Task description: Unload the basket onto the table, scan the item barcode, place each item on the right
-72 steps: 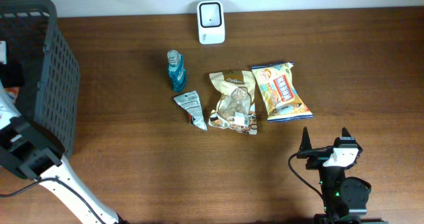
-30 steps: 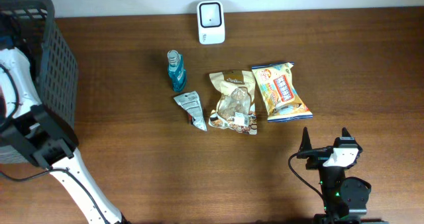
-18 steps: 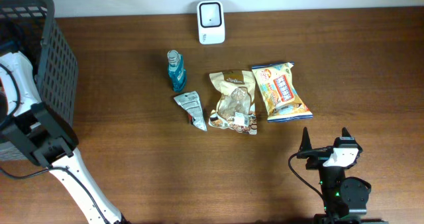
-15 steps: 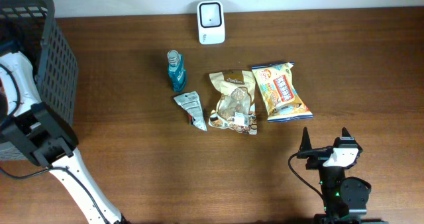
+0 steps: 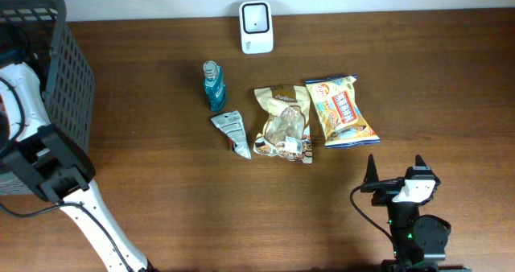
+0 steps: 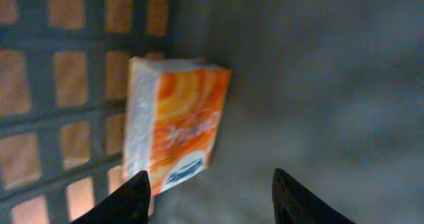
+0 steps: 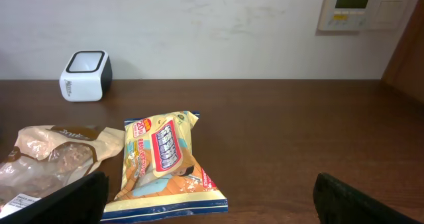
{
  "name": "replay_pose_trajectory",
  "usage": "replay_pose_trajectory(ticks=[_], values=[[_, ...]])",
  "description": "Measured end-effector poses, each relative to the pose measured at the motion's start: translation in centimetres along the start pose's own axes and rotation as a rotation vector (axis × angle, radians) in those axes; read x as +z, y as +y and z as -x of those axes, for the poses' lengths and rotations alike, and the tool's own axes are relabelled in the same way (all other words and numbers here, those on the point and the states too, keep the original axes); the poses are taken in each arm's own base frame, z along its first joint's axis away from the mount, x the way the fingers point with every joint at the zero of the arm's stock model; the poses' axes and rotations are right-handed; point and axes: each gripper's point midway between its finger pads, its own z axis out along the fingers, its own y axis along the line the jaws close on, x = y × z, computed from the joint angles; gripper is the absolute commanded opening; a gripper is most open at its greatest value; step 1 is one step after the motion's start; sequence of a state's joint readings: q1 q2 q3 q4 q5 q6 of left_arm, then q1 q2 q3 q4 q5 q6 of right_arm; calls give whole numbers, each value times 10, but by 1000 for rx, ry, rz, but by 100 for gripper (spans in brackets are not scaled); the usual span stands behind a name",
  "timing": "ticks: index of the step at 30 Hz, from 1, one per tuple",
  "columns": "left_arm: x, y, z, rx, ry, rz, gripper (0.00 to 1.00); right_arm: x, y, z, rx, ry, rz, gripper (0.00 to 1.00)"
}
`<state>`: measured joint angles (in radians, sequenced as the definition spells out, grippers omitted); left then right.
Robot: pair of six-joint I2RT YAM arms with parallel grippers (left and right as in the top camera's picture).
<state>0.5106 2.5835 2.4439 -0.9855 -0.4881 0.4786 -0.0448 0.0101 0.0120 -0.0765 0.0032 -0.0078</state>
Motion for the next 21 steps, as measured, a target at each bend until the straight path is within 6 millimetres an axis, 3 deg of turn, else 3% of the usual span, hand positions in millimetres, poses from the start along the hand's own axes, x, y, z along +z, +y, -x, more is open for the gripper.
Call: replay_pose_trajectory(ticks=[2, 6, 13, 16, 19, 21], values=[[0, -8, 5, 10, -26, -47, 44, 0, 0, 0, 0, 0, 0, 98], [-1, -17, 10, 18, -56, -96, 38, 0, 0, 0, 0, 0, 0, 98], [-3, -8, 8, -4, -44, -53, 45, 0, 0, 0, 0, 0, 0, 98], [-17, -7, 15, -34, -86, -95, 49, 0, 0, 0, 0, 0, 0, 98], [-47, -1, 21, -56, -142, -150, 12, 0, 0, 0, 0, 0, 0, 98], [-71, 7, 23, -87, -175, -171, 0, 0, 0, 0, 0, 0, 0, 98]])
